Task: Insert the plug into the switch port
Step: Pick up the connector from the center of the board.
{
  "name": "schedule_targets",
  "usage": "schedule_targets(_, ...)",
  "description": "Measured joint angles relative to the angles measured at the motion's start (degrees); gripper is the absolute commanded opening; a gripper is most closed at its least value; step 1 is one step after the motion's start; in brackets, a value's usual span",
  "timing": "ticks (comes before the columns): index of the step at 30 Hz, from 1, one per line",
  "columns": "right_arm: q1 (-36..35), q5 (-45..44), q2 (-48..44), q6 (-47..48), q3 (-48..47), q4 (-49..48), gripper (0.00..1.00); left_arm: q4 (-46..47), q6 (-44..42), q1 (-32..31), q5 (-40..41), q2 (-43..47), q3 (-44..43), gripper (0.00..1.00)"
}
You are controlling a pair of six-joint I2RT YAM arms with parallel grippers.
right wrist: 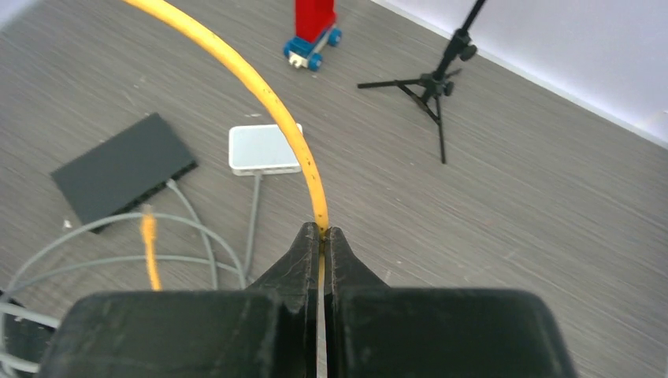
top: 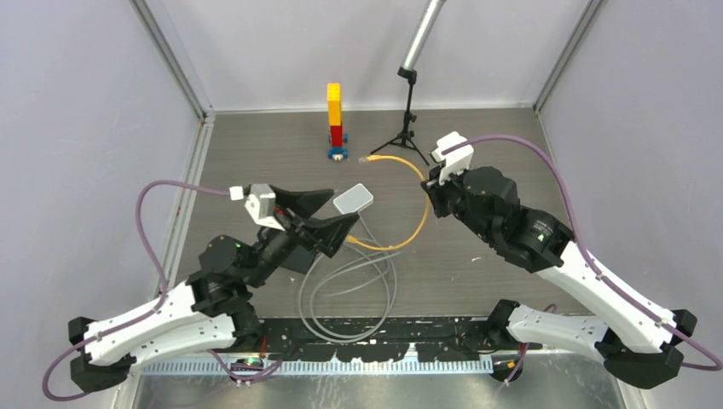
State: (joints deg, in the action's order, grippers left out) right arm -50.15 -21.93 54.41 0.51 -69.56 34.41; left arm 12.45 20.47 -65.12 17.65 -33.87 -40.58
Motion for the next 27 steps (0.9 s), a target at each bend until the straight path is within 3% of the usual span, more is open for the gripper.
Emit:
schedule_targets(11, -6.8, 1.8, -0.5, -5.9, 1.6, -10.7, 0.00, 31.5, -6.0, 0.0, -2.9, -20.6, 6.4, 0.87)
schedule_targets(17, -11.9, -0.6, -0.5, -6.4, 2.3, -13.7, 0.00, 48.3, -7.3, 0.0, -1.0, -30.6, 6.3, 0.77)
schedule_targets(21, -13.4, -2.1, -0.1, -6.5, 2.4, -14.0, 0.01, 55.6, -7.5, 0.0, -0.8, -33.0, 6.0, 0.69)
schedule_targets(27, -14.6, -4.0, -0.7, -6.5, 4.5, -14.0, 0.01, 59.8, -7.4, 0.0, -1.7, -31.8, 5.8, 0.70)
